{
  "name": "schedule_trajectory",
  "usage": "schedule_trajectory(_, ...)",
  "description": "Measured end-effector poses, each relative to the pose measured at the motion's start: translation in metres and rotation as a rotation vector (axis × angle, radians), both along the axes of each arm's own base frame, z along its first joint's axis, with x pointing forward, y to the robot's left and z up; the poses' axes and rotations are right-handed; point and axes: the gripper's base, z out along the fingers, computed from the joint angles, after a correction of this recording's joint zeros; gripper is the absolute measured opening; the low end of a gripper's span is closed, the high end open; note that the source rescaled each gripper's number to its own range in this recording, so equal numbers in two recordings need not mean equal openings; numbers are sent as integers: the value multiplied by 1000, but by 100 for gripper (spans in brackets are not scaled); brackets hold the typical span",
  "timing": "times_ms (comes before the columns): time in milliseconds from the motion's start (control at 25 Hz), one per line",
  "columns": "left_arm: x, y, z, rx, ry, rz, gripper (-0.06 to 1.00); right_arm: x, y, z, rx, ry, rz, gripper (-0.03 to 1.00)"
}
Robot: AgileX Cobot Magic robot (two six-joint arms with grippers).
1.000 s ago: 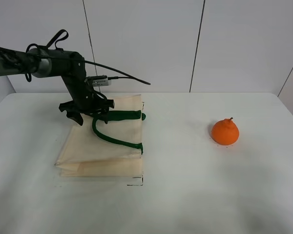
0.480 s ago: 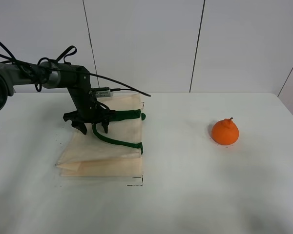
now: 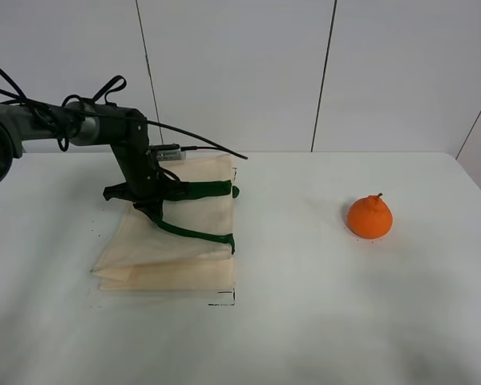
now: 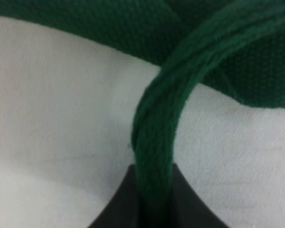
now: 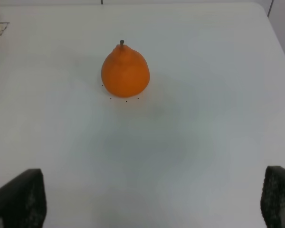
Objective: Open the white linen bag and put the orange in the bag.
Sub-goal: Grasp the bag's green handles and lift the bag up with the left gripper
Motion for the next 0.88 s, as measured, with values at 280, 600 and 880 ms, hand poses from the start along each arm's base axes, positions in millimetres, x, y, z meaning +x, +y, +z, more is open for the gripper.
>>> schedule_trajectory(280,3,-1,79,-25,-94,-1,1,0,0,0,0,0,0,100)
schedule_trajectory(600,-11,2,210,-73,-279,-59,1,0,0,0,1,0,0,100)
schedule_trajectory(880,-40,8,282,-108,-431,-76,0,1,0,1,4,7,-2,100)
